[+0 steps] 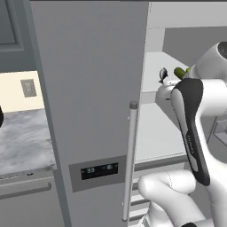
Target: Open the fridge, remove the kiwi, cucumber, and fish, and place them on any counter.
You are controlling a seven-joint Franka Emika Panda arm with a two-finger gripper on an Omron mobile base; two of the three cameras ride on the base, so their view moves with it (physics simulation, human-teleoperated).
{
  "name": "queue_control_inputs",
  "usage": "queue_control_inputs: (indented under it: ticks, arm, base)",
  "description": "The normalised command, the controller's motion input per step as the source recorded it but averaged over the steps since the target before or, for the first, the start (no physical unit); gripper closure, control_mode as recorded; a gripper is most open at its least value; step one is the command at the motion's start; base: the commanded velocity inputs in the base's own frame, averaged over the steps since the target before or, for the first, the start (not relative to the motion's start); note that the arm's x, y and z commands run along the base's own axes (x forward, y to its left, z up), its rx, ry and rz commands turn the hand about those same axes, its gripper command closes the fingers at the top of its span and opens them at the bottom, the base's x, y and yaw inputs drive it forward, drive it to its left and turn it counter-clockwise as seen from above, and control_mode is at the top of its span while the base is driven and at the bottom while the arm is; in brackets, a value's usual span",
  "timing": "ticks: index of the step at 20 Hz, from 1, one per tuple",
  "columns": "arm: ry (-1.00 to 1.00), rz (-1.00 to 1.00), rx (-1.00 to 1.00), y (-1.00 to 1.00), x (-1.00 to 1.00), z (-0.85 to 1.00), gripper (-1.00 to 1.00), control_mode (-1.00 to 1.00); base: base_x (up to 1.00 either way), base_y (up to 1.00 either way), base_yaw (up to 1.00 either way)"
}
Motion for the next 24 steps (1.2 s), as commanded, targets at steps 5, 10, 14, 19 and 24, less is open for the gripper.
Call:
queue_control_inputs:
  ticks: [5, 10, 14, 19, 24]
  arm:
    - [-0.03, -0.12, 0.01, -0.29, 0.00, 0.00, -1.00, -1.00]
    - [0.00, -0.03, 0.03, -0.10, 0.10, 0.00, -1.00, -1.00]
    - [0.00, -0.04, 0.00, -0.15, 0.35, 0.00, -1.00, -1.00]
    - [0.00, -0.10, 0.00, -0.32, 0.50, -0.01, -1.00, -1.00]
    - [0.00, -0.11, 0.00, -0.37, 0.51, -0.07, -1.00, -1.00]
  base:
    - [0.00, 0.00, 0.00]
    - [0.00, 0.00, 0.00]
    - [0.00, 0.00, 0.00]
    - [0.00, 0.00, 0.00]
    - [0.00, 0.00, 0.00]
